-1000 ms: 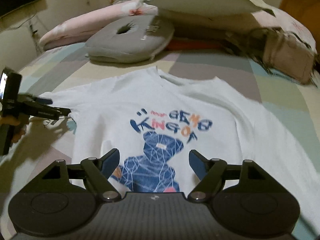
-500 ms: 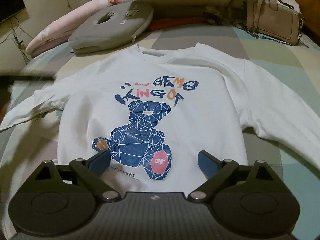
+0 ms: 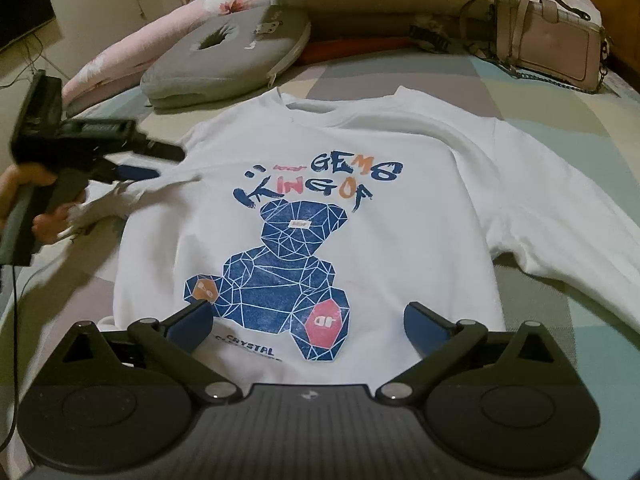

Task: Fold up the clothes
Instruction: 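Smooth the sweatshirt body with the left gripper while the right gripper hovers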

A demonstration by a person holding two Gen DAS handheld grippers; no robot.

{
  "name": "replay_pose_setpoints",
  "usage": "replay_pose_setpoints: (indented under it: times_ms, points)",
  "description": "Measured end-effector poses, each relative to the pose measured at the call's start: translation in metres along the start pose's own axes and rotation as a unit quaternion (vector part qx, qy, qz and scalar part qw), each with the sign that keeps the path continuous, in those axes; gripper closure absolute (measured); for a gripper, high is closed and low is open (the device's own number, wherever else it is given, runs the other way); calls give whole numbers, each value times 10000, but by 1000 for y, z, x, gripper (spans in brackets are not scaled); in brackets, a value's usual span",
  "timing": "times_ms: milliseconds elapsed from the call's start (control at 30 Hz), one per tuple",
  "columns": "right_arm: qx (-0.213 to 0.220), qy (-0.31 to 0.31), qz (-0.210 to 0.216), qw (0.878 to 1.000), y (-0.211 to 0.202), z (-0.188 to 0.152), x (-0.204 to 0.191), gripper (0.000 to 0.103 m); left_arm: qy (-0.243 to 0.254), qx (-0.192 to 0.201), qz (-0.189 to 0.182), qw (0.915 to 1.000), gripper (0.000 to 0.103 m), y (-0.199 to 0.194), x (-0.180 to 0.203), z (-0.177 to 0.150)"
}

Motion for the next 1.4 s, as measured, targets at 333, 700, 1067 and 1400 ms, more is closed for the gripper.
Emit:
replay_pose_setpoints:
  times_ms: [333, 700, 1067, 1400]
  points:
    - [30, -31, -43, 10000, 0, -1, 0, 0, -1010, 378, -308, 9937, 12, 41, -8, 49]
    - [47, -7, 9, 10000, -1, -2, 1, 0, -721, -80, -19, 9974, 12, 37, -3, 50]
    - [19, -171, -164, 9997, -1, -5, -3, 0, -902, 716, 322, 9928, 13, 69, -11, 82]
    - [86, -150, -230, 9996, -1, -6, -5, 0, -426, 325, 239, 9983, 14, 26, -23, 45]
Point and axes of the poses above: each gripper's, at about its wrist camera, not at the fingertips, and y roughly the way its jaws point, x to its right, z to its top, the point moved 7 cm from there along y, roughly the way its jaws point, and after that the axes turned 10 degrees about x, right-handed, at the moved point
